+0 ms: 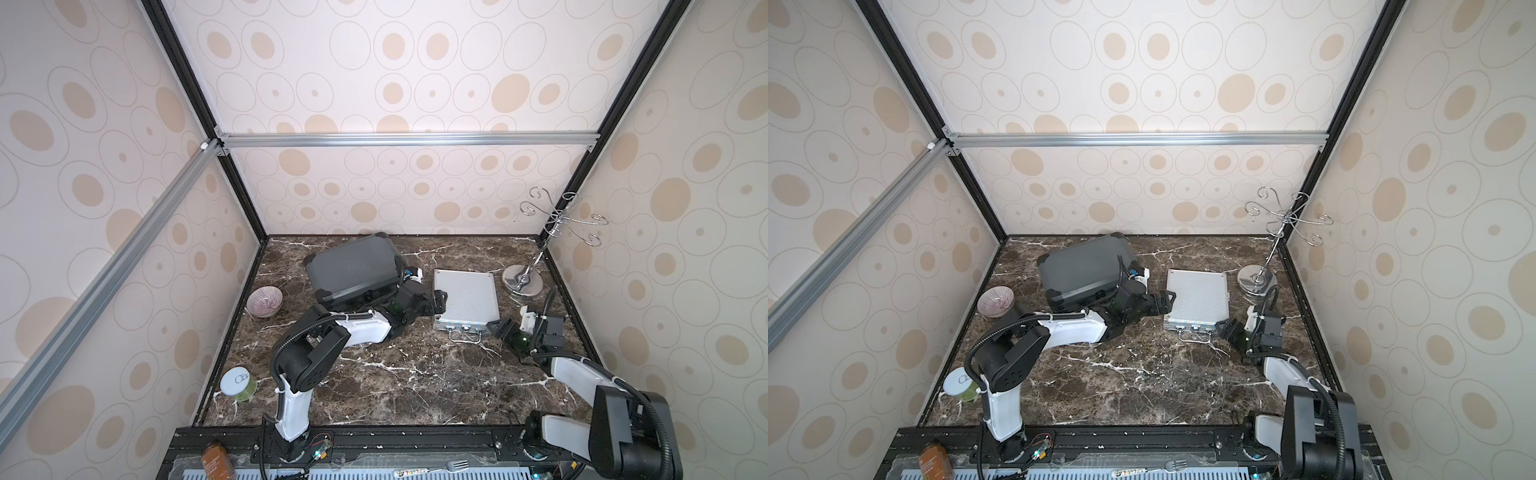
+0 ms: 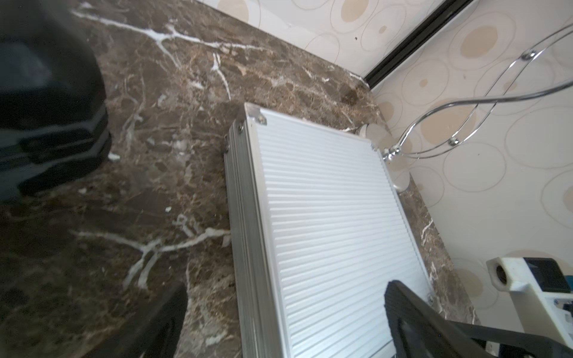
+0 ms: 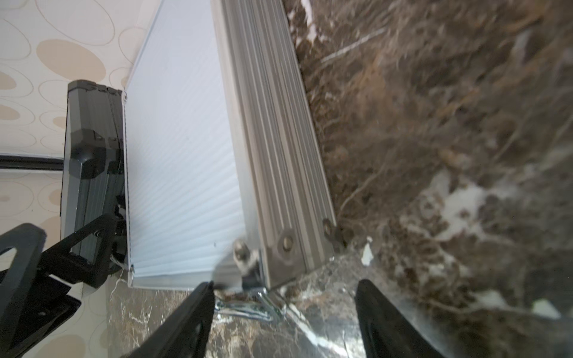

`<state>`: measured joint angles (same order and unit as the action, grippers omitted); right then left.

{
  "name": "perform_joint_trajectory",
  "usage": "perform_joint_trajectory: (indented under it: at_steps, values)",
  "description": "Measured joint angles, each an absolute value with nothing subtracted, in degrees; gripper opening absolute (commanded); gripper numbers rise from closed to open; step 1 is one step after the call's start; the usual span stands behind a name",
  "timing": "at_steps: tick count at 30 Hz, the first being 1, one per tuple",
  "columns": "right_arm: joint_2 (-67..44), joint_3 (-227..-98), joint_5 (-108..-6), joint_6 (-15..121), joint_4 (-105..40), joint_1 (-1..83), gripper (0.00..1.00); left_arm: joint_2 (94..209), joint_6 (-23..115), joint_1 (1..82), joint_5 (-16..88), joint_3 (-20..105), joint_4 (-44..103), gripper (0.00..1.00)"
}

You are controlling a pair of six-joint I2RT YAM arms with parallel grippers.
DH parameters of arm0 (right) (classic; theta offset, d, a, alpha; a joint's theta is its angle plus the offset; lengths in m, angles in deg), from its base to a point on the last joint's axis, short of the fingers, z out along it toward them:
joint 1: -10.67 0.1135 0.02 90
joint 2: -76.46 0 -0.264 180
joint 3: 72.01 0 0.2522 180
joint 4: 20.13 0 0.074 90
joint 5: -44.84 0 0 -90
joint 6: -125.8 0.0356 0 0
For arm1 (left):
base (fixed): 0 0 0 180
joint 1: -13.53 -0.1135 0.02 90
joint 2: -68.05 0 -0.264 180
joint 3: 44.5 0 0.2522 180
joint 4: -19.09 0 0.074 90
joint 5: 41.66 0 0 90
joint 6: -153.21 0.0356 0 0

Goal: Open the poker set cases
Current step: Adjust the poker set case at the center of the board.

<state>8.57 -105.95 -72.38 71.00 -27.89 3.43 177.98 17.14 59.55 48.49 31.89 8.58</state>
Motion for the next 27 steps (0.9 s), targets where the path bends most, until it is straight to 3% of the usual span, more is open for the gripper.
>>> perform_joint_trajectory:
  at_steps: [5,27]
  values:
    - [9.6,-102.6,-72.4,73.1,-25.3,7.3,0.66,178.0,16.8,59.6,47.1,30.2,8.3,1.00]
    - [-0.9,-99.6,-73.6,81.3,-3.5,10.7,0.62,180.8,14.7,59.6,40.9,30.2,5.0,1.00]
